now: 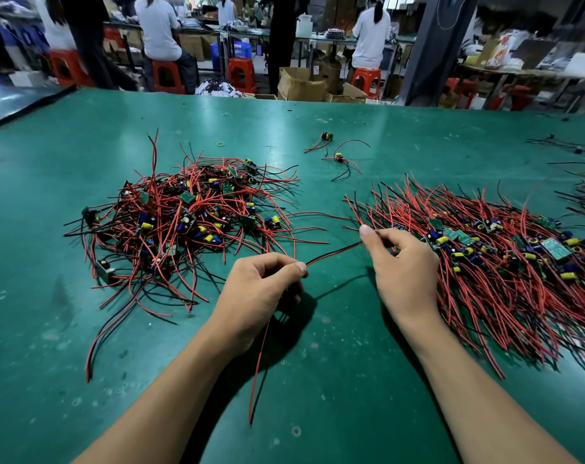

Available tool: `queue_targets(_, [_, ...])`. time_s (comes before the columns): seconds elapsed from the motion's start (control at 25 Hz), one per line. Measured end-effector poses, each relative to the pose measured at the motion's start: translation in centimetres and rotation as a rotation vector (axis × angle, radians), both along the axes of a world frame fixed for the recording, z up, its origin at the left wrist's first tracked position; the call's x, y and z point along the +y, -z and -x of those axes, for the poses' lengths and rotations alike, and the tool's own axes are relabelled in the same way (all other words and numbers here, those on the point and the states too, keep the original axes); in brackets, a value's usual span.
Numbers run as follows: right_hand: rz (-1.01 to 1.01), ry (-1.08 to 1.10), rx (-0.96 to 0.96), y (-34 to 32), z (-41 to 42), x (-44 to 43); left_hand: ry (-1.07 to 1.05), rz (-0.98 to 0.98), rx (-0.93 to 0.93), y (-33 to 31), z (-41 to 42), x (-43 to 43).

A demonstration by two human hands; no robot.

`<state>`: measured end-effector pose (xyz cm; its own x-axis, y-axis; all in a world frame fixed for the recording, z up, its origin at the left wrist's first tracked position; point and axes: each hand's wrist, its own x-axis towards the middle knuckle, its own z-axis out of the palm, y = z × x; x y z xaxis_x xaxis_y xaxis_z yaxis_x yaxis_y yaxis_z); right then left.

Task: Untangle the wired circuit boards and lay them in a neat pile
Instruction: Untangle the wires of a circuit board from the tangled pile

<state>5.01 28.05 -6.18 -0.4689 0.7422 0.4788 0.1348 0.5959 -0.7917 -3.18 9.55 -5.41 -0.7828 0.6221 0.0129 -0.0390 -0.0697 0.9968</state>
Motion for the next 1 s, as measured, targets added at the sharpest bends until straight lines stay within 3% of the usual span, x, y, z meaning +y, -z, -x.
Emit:
queue_targets(0.04, [0.163,-0.061,0.068,-0.3,0.1,0.1,0.001,-0.002,-0.001,0.0,0.0,0.0])
queue_targets(0.12, [0.672,-0.277,0.249,-1.1,0.2,-0.5,0.0,-0.01,-0.013,0.0,-0.1,0.0])
queue_targets(0.2, [0.948,-0.452,0.209,-1.4,0.3,-1.7,-0.002,-0.01,-0.025,-0.1,0.0,0.0])
queue_targets(0.32, [0.855,-0.685,-0.056,-1.6,0.2,-4.1,0.018,-0.008,-0.03,-0.3,0.0,0.0])
queue_targets(0.4, [0.775,-0.715,-0.11,-1.4,0.2,-4.7,0.025,0.0,-0.016,-0.3,0.0,0.0])
queue_targets(0.68, [0.907,-0.386,0.131,-1.3,0.8,-2.8,0.049,0.074,0.076,-0.1,-0.1,0.5])
queue_targets(0.84, [0.883,-0.216,0.274,-1.4,0.6,-1.5,0.077,0.084,0.108,-0.1,-0.2,0.5])
queue_targets(1.0, [0.897,-0.23,0.316,-1.3,0.7,-1.2,0.073,0.079,0.11,-0.1,-0.1,0.3])
